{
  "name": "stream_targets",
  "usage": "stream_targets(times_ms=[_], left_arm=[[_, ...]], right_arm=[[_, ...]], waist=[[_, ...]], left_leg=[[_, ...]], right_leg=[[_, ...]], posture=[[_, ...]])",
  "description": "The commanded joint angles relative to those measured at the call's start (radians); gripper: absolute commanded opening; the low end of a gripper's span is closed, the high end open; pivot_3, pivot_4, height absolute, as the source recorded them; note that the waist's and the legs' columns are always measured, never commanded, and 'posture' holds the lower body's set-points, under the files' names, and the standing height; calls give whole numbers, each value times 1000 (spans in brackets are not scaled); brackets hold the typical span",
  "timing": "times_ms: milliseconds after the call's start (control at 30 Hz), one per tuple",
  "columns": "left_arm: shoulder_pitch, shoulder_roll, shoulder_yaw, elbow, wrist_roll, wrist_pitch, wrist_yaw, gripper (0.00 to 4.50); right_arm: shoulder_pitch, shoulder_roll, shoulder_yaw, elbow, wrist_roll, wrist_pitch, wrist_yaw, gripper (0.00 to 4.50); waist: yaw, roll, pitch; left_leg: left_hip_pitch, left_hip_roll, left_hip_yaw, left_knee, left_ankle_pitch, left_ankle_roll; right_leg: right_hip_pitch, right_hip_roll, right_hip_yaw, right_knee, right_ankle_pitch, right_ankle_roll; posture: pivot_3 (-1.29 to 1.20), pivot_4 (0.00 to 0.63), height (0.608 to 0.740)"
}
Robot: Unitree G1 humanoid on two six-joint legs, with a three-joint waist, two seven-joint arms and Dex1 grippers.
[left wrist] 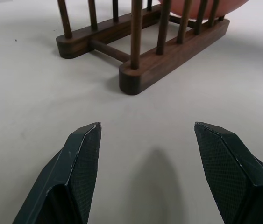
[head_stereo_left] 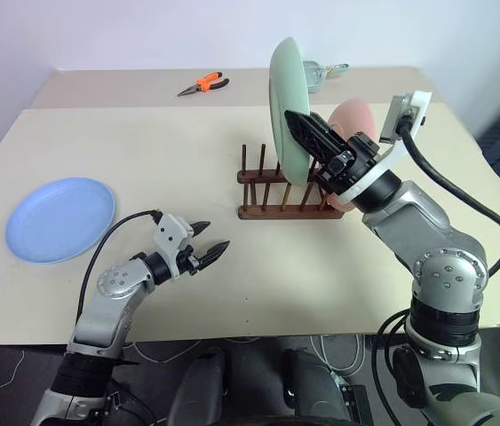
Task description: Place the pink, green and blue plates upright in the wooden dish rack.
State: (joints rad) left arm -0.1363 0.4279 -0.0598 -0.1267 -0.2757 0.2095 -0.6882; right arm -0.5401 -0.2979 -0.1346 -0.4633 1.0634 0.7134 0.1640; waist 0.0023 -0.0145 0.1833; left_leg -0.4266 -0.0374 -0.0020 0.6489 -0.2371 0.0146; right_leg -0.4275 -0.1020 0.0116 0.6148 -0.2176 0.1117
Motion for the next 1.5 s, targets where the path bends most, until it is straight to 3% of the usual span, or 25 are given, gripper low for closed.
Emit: stream_targets(times_ms=[33,200,367,467,500,767,867,967,1067,1200,1300,1433,1500], left_arm=[[-1,-1,14,-48,-16,1,-2,3266],[-9,-2,7,-52,-19,10,-10,3266],[-15,1,12,-58,-35,27,-23,3266],[-14,2,20,-66,-54,52,-24,4071],[-15,2,23,-67,-56,57,-24,4443],[-69,-42,140,-29,-45,34,133,4443],[-172,-71,282,94,65,-7,437,4500],[-293,-92,513,188,117,63,848,4500],[-341,-93,659,218,124,143,1061,4500],[-338,-111,776,159,88,255,1180,4500],[-334,-178,887,87,14,365,1281,4500],[-316,-256,938,20,-126,478,1254,4500],[-311,-292,969,-4,-176,489,1272,3625]], right_arm=[[-16,6,-15,11,-10,-19,-6,81],[-24,33,-47,103,10,-12,-36,81],[-53,12,-33,130,-75,-38,-12,1993],[-84,-31,-1,133,-211,-101,24,3512],[-93,-46,13,136,-262,-129,39,3577],[-187,-158,115,201,-623,-336,128,3577],[-220,-192,205,149,-693,-385,250,4470],[-203,-214,349,89,-794,-416,345,4470],[-167,-183,401,85,-847,-437,354,4470],[-137,-140,424,99,-868,-447,378,4470],[-126,-122,421,114,-879,-452,396,4470],[-125,-103,411,126,-887,-458,411,4470],[-123,-97,407,130,-889,-460,418,4500]], waist=[[-2,0,0],[-11,0,0],[-17,0,0],[-16,0,0],[-16,0,0],[-15,0,0],[-15,0,0],[-21,-3,0],[-19,-4,0],[-9,-7,0],[-3,-11,-3],[1,-12,-3],[1,-12,-3]], left_leg=[[0,0,0,0,0,0],[0,0,0,0,0,0],[0,0,0,0,0,0],[0,0,0,0,0,0],[0,0,0,0,0,0],[0,0,1,1,0,0],[0,0,1,1,0,0],[0,0,0,1,0,0],[1,1,0,1,0,0],[0,-1,0,2,1,-1],[0,-2,-1,3,1,-1],[0,-2,-2,3,1,-2],[0,-2,-2,2,1,-3]], right_leg=[[0,0,0,0,0,0],[0,0,-1,0,0,0],[0,1,-1,0,1,1],[0,2,-1,1,2,3],[0,3,-1,1,2,3],[0,4,-1,1,2,3],[0,5,-1,1,2,4],[-1,5,-2,3,3,5],[-1,7,-2,3,3,6],[0,5,-2,2,4,8],[1,4,-2,1,4,8],[1,4,-3,2,4,8],[1,4,-3,2,4,8]], posture=[[0,150,738],[0,150,738],[0,150,738],[0,150,738],[0,150,738],[0,150,738],[0,150,738],[0,150,738],[0,150,738],[0,150,738],[0,150,738],[0,150,738],[0,150,738]])
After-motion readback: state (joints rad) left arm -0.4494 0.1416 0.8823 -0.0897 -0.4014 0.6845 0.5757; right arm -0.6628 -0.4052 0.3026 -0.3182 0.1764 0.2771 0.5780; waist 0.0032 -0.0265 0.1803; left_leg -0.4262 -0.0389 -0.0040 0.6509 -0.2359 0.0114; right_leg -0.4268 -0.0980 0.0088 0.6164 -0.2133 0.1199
